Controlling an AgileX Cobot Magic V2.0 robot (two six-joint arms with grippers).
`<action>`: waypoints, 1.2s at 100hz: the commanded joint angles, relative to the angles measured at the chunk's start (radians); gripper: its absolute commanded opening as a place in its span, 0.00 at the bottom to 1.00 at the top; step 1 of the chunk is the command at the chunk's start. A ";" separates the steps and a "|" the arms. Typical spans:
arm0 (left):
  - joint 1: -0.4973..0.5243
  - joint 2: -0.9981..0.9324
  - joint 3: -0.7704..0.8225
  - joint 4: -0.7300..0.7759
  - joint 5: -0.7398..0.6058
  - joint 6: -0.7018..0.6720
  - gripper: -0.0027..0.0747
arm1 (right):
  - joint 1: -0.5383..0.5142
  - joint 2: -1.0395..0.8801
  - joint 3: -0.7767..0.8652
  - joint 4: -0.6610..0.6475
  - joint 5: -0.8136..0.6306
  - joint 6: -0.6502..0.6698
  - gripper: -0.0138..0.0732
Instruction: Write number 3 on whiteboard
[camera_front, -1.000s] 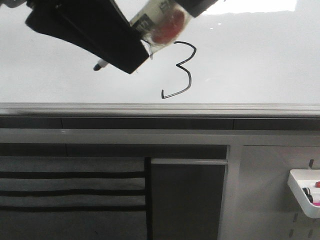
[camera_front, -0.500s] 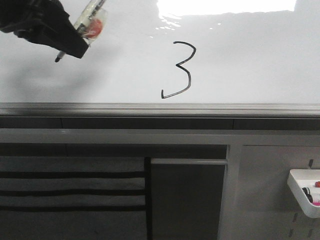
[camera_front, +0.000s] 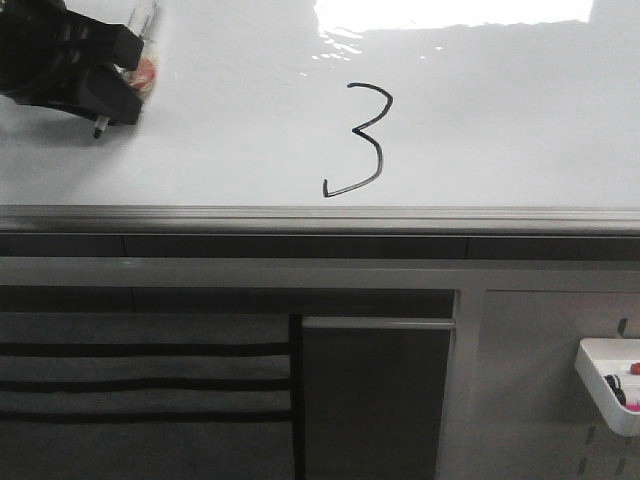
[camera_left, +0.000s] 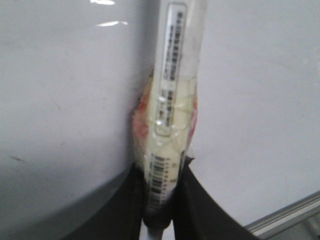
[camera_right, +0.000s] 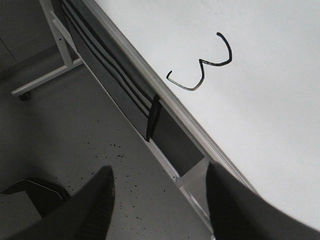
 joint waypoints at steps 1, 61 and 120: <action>0.006 -0.026 -0.027 -0.026 -0.074 -0.011 0.03 | -0.005 -0.013 -0.026 0.018 -0.044 -0.001 0.58; 0.159 -0.321 -0.042 0.184 0.275 -0.014 0.57 | -0.009 -0.183 -0.024 -0.364 0.030 0.658 0.56; 0.219 -1.009 0.209 0.625 0.359 -0.425 0.01 | -0.009 -0.510 0.301 -0.386 -0.160 0.823 0.08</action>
